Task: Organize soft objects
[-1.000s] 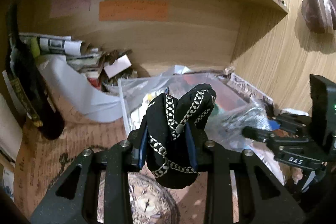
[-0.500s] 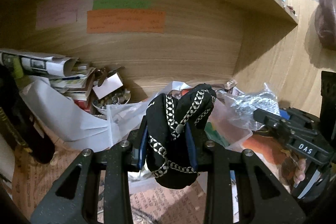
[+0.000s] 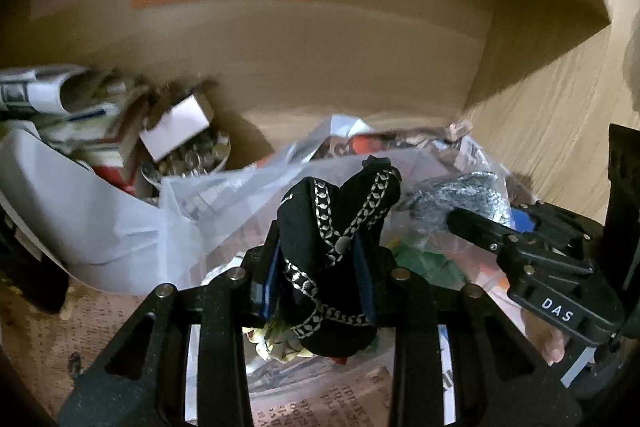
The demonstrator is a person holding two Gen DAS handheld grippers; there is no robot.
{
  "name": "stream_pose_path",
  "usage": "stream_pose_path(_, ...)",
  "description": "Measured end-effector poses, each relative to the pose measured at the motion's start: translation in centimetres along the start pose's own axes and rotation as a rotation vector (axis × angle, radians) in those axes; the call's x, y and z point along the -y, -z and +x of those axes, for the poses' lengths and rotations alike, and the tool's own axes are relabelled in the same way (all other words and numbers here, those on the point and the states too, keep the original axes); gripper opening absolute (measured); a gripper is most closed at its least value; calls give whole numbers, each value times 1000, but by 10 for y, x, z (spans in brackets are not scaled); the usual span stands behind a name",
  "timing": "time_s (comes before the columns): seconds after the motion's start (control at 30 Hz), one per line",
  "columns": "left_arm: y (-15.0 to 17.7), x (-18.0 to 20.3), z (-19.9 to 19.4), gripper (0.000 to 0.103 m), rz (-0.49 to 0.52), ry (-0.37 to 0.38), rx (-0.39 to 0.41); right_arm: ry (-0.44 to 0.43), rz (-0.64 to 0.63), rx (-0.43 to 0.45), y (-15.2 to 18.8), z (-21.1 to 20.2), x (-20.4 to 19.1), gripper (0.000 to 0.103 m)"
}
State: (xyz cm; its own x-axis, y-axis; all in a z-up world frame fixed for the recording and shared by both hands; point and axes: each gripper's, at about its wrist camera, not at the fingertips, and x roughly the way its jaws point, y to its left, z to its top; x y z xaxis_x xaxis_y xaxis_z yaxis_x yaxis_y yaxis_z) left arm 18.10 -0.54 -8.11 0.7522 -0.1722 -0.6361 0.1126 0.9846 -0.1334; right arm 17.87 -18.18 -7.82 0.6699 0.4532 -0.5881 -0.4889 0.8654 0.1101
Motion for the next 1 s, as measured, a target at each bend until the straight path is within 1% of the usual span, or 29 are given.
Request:
stream_pose_path(0.1,3,-1,11,34,-1,-1,-33,7,-18,-33,4,8,-3,30)
stream_pose_path(0.27,7,-1,16,39,9,-6,-52,18,-45,-68,8,16,-6,31)
stream_pose_path(0.33,7,-1,14,42,11,-5,-55,17,-51,-83,8,16,-6,35)
stream_pose_path(0.4,7,0,9,47,10,-2,-49,15,-54,-95,8,17,-8,46)
stream_pose_path(0.47,8,0,1,47,13,-1,-35,25,-67,-92,9,13,-11,53)
stream_pose_path(0.5,9,0,-2,47,14,-2,-29,31,-76,-86,9,10,-13,56)
stream_pose_path(0.6,9,1,-17,48,15,-5,5,47,-96,-56,9,-2,-18,60)
stream_pose_path(0.77,9,2,-49,48,20,-32,93,64,-103,24,2,-31,-22,61)
stream_pose_path(0.87,9,5,-73,48,29,-54,160,60,-98,90,-3,-53,-24,61)
stream_pose_path(0.93,10,7,-88,50,34,-69,204,58,-96,136,-7,-68,-27,63)
stream_pose_path(1.0,10,8,-102,56,34,-80,243,55,-94,175,-10,-81,-31,65)
